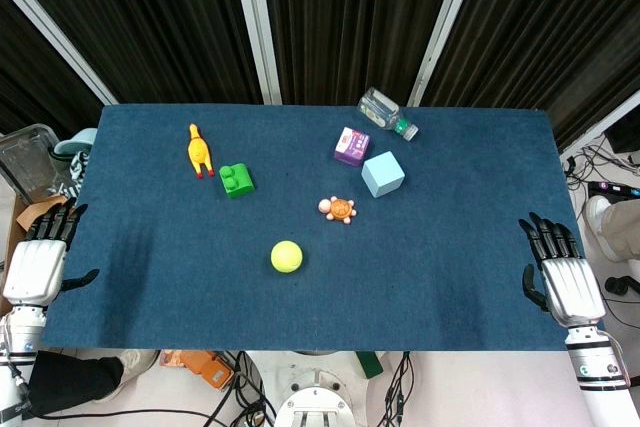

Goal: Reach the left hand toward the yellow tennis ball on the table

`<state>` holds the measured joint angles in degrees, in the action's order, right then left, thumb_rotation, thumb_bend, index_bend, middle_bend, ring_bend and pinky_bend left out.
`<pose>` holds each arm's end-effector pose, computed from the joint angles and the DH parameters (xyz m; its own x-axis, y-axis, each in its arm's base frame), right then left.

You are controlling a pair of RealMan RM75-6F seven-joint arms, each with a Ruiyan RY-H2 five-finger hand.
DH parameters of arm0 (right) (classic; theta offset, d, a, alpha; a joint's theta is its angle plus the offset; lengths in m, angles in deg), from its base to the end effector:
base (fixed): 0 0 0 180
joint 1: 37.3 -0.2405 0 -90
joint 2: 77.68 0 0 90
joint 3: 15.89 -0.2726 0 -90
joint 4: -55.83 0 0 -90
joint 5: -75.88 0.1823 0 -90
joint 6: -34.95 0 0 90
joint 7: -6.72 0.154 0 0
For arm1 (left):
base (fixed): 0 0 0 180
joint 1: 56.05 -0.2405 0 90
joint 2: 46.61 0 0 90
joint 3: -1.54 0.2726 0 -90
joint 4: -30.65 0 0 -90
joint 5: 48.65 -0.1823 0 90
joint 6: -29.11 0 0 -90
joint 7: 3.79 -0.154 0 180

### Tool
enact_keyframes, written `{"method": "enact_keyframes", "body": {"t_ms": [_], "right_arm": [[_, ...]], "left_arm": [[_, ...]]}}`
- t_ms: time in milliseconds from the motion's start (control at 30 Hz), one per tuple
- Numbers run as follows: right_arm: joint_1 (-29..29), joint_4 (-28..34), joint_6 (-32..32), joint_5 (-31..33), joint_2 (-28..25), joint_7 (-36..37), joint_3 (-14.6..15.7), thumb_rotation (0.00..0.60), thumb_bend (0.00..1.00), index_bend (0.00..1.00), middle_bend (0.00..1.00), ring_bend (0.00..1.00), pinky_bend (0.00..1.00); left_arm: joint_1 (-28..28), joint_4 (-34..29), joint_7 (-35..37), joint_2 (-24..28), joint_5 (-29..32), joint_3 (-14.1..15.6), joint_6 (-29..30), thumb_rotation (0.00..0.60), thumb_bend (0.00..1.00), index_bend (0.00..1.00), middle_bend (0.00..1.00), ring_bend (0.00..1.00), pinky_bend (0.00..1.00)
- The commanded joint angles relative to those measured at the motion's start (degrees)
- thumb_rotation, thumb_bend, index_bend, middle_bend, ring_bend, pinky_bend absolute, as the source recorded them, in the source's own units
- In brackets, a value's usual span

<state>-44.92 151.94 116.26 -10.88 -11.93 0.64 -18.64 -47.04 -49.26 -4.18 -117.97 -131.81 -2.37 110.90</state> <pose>-0.2934 -0.2024 0.1667 0.4119 -0.0543 0.9096 -0.9098 -0.0813 0.4071 -0.3387 0.2202 0.1674 0.4752 0.0013 0.8799 0.8799 -0.0077 -0.4752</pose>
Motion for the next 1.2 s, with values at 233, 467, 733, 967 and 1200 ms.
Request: {"method": "enact_keyframes", "body": {"t_ms": [233,467,733,967,1200], "right_arm": [[0.0,0.0,0.0,0.0,0.0,0.0,0.0,0.6,0.85,0.0,0.06,0.11,0.1],[0.0,0.1,0.0,0.1,-0.1,0.1,0.0,0.6,0.85,0.0,0.06,0.11,0.1],[0.1,0.2,0.0,0.2,0.0,-0.1,0.0,0.6,0.85,0.0,0.06,0.11,0.1],[0.0,0.2,-0.2,0.6,0.0,0.1,-0.1,0.6,0.85,0.0,0.06,0.11,0.1],[-0.1,0.4,-0.5,0.8,0.0,-0.3,-0.1,0.6,0.85,0.0,0.06,0.11,0.1]], "left_arm": [[0.0,-0.1,0.3,0.1,0.0,0.1,-0.2,0.6,0.07,0.07,0.0,0.0,0.12],[0.5,-0.3,4.6,-0.1,-0.3,0.5,-1.8,0.6,0.08,0.07,0.0,0.0,0.12],[2.5,-1.7,11.6,-1.1,-3.6,1.8,-4.3,0.6,0.07,0.07,0.0,0.0,0.12],[6.0,-2.4,11.8,-4.9,-4.3,1.8,-8.9,0.6,0.07,0.07,0.0,0.0,0.12],[10.0,-1.9,12.4,-10.3,-5.2,1.6,-13.0,0.6,0.07,0.07,0.0,0.0,0.12]]}}
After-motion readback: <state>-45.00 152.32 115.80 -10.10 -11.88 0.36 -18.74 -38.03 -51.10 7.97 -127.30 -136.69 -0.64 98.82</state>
